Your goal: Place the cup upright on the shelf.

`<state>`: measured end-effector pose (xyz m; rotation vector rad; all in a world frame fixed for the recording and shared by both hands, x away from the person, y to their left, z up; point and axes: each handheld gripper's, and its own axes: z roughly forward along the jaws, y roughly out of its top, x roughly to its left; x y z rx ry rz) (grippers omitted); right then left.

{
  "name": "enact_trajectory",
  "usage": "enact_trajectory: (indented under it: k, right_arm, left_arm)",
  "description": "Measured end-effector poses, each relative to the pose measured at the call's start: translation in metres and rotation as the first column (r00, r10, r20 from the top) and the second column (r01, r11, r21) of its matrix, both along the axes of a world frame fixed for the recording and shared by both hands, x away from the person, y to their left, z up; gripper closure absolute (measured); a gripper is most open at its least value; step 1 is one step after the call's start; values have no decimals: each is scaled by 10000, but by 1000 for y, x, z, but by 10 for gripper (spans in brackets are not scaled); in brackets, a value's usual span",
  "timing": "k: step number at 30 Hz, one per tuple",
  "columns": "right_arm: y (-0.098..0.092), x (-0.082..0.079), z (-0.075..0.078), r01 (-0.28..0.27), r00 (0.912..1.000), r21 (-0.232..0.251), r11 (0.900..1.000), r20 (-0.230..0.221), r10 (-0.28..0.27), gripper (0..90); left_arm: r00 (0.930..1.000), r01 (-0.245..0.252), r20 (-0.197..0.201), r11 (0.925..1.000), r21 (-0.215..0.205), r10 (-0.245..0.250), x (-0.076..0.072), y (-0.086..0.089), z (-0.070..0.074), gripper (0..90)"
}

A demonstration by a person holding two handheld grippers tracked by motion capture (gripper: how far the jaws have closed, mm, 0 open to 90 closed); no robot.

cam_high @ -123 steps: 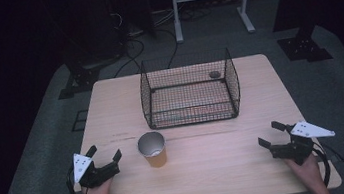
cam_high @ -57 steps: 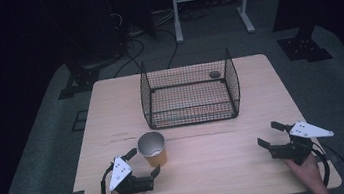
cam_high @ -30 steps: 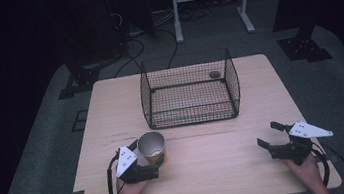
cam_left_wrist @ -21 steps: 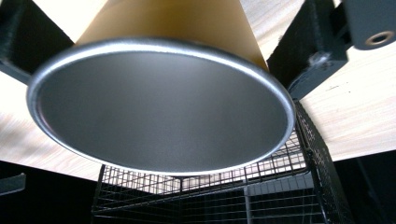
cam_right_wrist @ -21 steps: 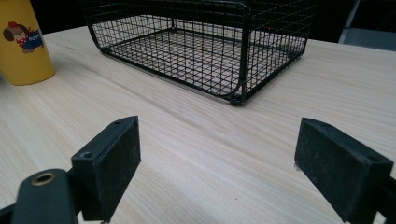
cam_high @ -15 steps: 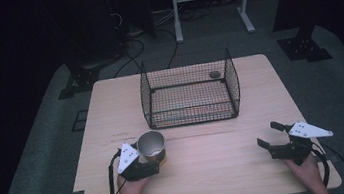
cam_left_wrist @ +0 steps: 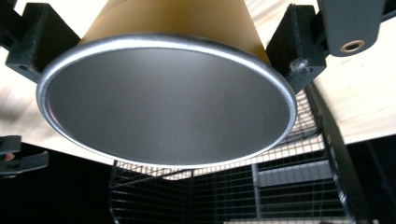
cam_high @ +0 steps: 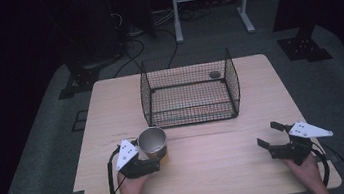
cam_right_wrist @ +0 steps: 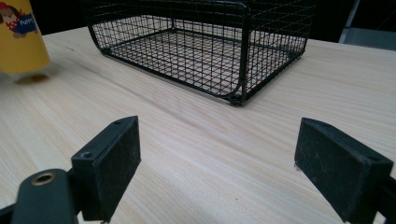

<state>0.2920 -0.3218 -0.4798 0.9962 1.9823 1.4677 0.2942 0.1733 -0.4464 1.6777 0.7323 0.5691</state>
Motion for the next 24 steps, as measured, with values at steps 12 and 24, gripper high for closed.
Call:
enact_trajectory:
  k: [12,24]
  right_arm:
    - [0,0,0,-7,10000,-6,10000,1,7,134]
    - [0,0,0,-28,10000,-5,10000,2,28,134]
  left_arm:
    - [9971,686,332,9976,-39,-684,1,-16,21,139]
    - [9929,1118,400,9937,64,-1120,3,-27,31,139]
